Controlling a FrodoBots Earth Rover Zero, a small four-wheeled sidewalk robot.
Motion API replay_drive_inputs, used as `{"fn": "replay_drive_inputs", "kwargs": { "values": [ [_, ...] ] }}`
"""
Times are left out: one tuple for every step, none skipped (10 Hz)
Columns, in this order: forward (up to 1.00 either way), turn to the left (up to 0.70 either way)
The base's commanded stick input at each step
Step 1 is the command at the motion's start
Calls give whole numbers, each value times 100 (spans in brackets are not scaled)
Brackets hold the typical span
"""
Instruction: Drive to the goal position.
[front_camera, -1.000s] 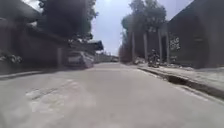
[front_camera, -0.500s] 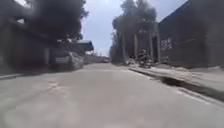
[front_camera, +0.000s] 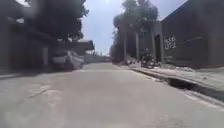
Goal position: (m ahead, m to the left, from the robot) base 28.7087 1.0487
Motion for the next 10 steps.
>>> {"fn": "replay_drive_inputs", "kwargs": {
  "values": [
    [70,0],
    [70,0],
    [70,0],
    [70,0],
    [70,0],
    [70,0],
    [70,0],
    [70,0],
    [70,0],
    [70,0]
  ]
}}
